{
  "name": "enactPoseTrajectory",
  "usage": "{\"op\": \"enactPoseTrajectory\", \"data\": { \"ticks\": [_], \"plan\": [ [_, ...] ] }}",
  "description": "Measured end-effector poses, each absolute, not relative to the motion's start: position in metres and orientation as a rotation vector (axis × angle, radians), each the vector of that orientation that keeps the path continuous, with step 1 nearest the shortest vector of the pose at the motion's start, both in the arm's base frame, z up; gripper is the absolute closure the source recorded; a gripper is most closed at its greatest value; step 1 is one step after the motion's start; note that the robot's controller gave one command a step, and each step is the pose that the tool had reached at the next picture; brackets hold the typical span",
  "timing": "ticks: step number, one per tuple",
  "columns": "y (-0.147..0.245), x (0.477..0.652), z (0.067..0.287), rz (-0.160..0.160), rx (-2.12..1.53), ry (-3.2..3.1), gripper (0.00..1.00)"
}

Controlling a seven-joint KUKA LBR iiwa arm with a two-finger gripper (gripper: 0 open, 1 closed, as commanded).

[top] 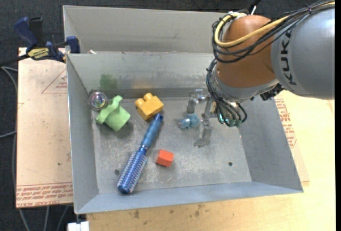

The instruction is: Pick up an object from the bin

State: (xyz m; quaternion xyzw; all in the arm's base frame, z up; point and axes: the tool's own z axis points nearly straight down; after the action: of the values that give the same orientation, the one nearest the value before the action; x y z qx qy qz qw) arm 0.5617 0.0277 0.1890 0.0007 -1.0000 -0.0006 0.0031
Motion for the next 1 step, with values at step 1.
{"op": "enactPoseTrajectory", "data": {
  "ticks": [1],
  "plan": [
    [0.0022, 0.6003, 0.1048, 0.000, 0.001, -3.140, 0.00]
  ]
}}
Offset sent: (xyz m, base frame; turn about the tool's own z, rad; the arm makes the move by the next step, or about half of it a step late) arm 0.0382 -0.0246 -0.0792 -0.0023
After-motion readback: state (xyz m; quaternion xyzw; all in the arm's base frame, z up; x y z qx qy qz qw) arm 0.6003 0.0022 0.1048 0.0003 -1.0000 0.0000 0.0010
